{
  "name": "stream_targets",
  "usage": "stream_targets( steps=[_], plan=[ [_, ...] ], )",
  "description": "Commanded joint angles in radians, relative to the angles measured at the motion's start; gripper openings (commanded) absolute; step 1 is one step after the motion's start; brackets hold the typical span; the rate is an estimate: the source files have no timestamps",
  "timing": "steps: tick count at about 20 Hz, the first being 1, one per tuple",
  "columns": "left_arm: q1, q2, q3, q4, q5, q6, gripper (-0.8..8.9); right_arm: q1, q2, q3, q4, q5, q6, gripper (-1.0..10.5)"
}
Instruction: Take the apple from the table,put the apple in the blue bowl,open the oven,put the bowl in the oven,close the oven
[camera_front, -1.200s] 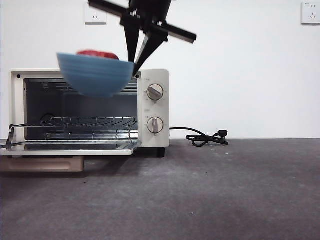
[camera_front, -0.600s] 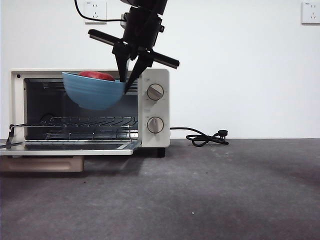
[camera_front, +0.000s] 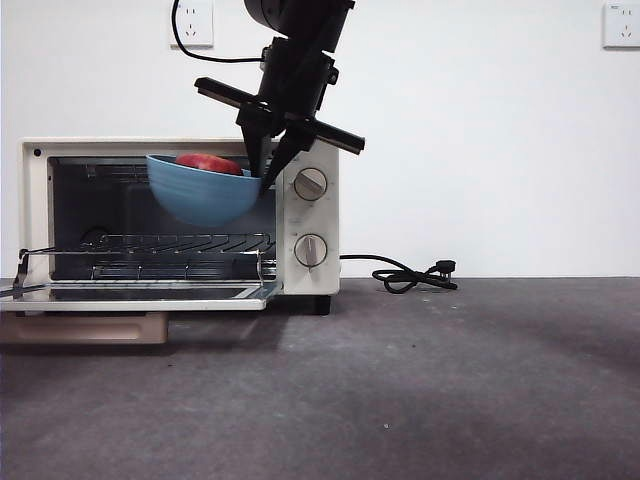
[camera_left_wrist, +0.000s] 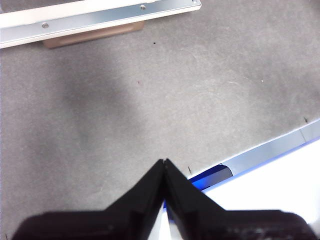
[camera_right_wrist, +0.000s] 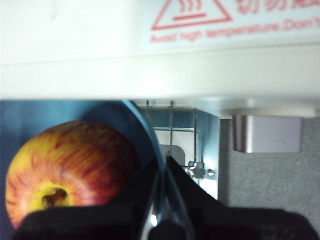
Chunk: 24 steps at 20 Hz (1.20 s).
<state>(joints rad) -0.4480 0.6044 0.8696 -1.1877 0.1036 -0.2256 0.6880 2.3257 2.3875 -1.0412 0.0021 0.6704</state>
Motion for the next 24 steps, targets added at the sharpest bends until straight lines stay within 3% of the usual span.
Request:
stream_targets(
  steps=[1,14,24],
  plan=[
    [-0.003,-0.001,-0.009,0.007,0.001,0.008,-0.05,0.005,0.043,0.005,0.013,-0.002,0.023,-0.1],
    [-0.003,-0.001,-0.009,0.006,0.000,0.007,-0.05,0.006,0.079,0.005,0.092,0.033,0.116,-0.1],
    [-0.003,0.000,-0.009,0.008,0.000,0.007,-0.05,0.006,0.079,0.005,0.108,0.059,0.116,0.1]
  ],
)
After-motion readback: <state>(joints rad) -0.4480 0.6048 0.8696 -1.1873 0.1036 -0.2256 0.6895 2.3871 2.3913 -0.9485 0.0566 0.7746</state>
